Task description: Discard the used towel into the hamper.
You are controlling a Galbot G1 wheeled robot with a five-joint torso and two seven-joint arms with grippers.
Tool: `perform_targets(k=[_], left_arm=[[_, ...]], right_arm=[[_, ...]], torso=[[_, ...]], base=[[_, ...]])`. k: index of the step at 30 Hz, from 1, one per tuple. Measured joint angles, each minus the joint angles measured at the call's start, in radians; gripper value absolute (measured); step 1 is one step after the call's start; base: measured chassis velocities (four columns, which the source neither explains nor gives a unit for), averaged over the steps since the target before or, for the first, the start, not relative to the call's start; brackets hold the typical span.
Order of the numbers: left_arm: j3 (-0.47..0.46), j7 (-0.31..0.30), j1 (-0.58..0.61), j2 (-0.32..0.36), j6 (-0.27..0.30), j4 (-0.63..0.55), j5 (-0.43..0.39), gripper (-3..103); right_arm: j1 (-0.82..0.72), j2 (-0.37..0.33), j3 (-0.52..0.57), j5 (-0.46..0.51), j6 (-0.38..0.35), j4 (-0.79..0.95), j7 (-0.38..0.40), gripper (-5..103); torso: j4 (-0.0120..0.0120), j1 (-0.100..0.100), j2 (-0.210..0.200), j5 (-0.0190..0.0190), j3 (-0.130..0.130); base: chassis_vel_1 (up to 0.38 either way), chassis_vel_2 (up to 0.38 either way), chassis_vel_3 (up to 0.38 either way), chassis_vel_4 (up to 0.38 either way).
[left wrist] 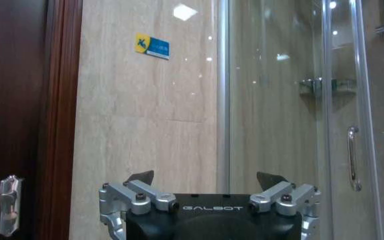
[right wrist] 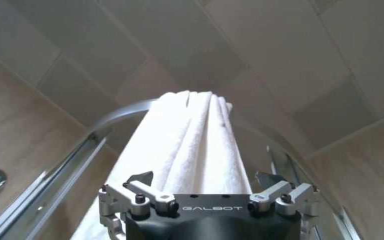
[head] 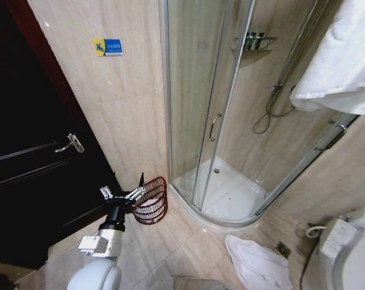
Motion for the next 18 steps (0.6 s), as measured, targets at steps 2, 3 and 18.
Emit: perform_targets(k=[2, 3, 18], left_arm=[[0.0, 0.0, 0.0, 0.0, 0.0, 0.0, 0.0, 100], [0.0, 0.0, 0.0, 0.0, 0.0, 0.0, 0.0, 100], [0.0, 0.0, 0.0, 0.0, 0.0, 0.0, 0.0, 100]], right_arm=[[0.105, -0.014, -0.074, 0.01, -0.032, -0.051, -0.012, 100], [0.105, -0.014, -0.074, 0.01, -0.032, -0.051, -0.012, 100], [0.342, -0.007, -0.386, -0.004, -0.127, -0.15, -0.029, 100]], torso=[[0.0001, 0.0, 0.0, 0.0, 0.0], [0.0001, 0.0, 0.0, 0.0, 0.0], [0.0, 0.0, 0.001, 0.0003, 0.001]], base=[[0.0, 0.0, 0.0, 0.0], [0.0, 0.0, 0.0, 0.0], [0.0, 0.0, 0.0, 0.0]])
